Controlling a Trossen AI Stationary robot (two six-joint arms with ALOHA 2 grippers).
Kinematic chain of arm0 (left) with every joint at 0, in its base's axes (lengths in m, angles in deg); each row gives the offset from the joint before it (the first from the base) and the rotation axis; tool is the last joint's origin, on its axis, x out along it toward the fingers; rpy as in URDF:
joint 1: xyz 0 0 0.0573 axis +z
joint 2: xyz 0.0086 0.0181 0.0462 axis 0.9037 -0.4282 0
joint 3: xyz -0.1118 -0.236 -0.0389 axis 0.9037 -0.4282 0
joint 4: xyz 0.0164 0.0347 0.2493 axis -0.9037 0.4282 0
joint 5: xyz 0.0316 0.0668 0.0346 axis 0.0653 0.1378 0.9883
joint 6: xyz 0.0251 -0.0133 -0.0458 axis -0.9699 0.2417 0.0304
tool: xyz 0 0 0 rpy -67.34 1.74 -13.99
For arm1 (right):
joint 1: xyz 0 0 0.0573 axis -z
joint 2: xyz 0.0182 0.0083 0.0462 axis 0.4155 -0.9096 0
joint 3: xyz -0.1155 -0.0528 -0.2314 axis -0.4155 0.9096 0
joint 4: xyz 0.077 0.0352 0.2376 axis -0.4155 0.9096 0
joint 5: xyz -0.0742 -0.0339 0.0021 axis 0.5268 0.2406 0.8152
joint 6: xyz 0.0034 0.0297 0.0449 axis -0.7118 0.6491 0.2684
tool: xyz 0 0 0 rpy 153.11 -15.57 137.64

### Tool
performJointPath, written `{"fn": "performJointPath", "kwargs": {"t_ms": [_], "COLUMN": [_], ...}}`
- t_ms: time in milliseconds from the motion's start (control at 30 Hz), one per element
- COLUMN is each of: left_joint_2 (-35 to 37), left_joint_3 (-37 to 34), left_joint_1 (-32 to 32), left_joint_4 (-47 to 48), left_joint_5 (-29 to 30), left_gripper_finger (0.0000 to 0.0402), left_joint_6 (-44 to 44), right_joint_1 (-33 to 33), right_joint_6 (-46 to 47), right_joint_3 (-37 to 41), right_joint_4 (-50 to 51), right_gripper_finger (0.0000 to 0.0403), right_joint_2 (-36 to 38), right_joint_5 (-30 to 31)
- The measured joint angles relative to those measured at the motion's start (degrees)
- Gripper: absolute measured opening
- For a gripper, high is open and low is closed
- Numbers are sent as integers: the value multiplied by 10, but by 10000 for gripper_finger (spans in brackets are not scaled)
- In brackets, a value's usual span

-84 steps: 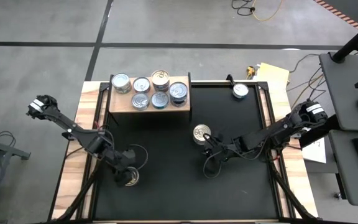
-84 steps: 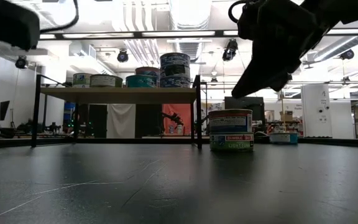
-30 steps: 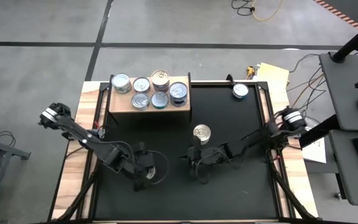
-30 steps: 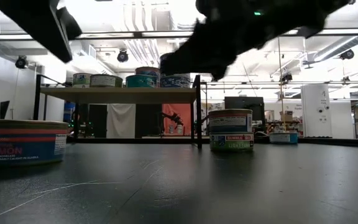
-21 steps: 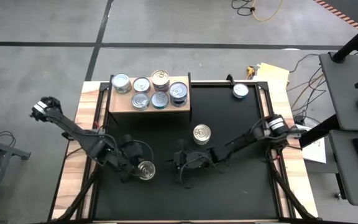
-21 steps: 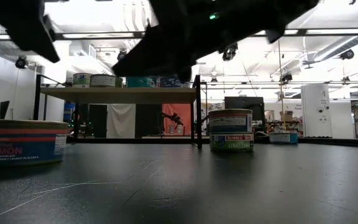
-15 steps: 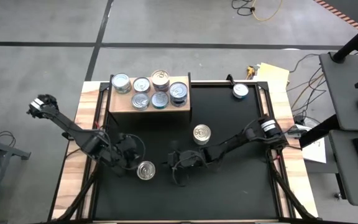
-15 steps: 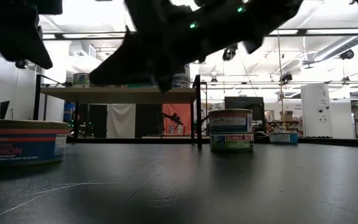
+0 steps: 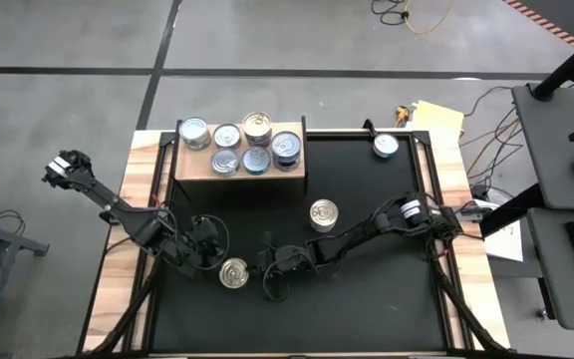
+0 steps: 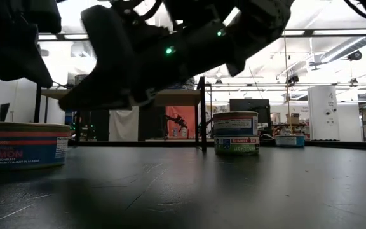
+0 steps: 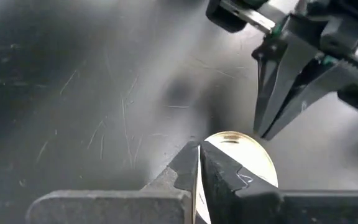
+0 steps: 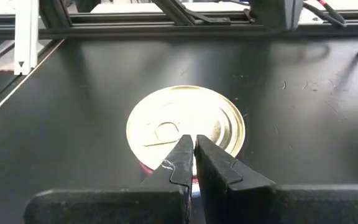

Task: Stack canned seafood by type on shelf
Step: Stack the blue/pink tuna can on top of the other blue/pink tuna can on the shelf

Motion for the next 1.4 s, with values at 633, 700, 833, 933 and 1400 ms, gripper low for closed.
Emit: {"fn": "performJointPath", "kwargs": {"t_ms": [633, 700, 833, 933, 1400], "left_joint_2": [-26, -32, -35, -34, -94], "left_joint_3": [-14, -14, -14, -14, 2], "left_joint_1": [0, -1, -5, -6, -15], "left_joint_4": [-12, -18, -27, -29, -145], "left_joint_5": [-4, -5, -6, -6, -43], "left_gripper_finger": [136, 151, 179, 198, 269], "left_joint_6": [102, 113, 128, 140, 112], "right_joint_1": [-2, -3, -6, -11, -14], "right_joint_6": [9, 10, 11, 10, 1], "right_joint_3": [-39, -37, -28, -24, -20], "right_joint_4": [85, 89, 89, 91, 110], "right_gripper_finger": [9, 9, 9, 9, 9], "right_joint_2": [-26, -26, -25, -25, -30], "right_joint_5": [6, 7, 10, 23, 20]}}
